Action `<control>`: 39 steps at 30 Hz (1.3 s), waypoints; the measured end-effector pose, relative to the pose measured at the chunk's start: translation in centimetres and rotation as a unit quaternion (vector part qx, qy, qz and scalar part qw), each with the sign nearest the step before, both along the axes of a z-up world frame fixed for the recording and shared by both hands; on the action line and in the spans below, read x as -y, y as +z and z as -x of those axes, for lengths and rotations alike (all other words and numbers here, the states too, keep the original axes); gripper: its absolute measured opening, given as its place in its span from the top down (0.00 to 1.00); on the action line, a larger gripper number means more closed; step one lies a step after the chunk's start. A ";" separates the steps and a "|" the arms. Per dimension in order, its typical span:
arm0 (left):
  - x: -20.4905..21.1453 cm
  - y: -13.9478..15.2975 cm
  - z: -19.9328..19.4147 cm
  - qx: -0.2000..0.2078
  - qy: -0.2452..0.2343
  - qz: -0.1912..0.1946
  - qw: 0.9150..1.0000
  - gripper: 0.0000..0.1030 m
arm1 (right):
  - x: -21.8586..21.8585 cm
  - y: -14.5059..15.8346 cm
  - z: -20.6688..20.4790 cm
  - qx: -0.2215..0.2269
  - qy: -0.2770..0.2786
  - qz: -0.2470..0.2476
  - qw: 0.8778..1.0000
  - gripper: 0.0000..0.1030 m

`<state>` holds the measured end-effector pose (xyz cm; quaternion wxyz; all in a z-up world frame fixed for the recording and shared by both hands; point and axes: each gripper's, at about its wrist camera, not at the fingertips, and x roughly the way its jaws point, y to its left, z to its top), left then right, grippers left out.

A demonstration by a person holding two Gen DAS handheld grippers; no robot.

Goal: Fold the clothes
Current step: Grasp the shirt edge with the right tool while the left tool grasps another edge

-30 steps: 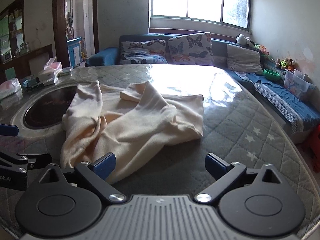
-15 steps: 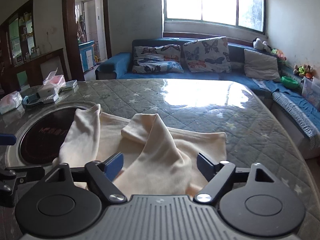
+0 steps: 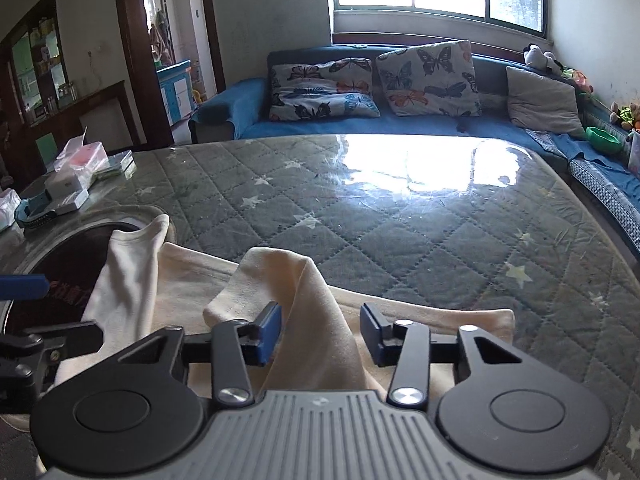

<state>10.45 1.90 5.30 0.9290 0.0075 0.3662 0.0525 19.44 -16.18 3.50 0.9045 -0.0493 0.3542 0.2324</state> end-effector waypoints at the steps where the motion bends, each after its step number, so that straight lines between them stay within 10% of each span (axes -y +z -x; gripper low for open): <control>1: 0.0 -0.2 -0.6 -0.001 -0.002 0.001 1.000 0.19 | 0.0 -0.2 -0.1 -0.001 0.003 0.003 1.000 0.69; 6: 0.4 -1.1 -2.9 -0.010 -0.006 -0.002 1.000 0.26 | 0.6 -0.2 0.4 0.012 0.006 0.004 1.000 0.91; 13: -0.4 -2.9 -4.5 -0.044 -0.002 0.022 0.999 0.46 | 4.5 1.8 2.9 0.052 -0.040 -0.014 0.998 0.93; 20: -1.6 -2.7 -3.8 -0.029 -0.003 0.039 0.999 0.87 | 11.4 3.7 7.8 0.083 -0.134 -0.038 0.987 0.93; 39: -10.7 2.3 14.3 0.071 0.089 0.109 0.988 0.92 | 22.7 -0.3 15.5 0.046 -0.284 -0.083 0.954 0.92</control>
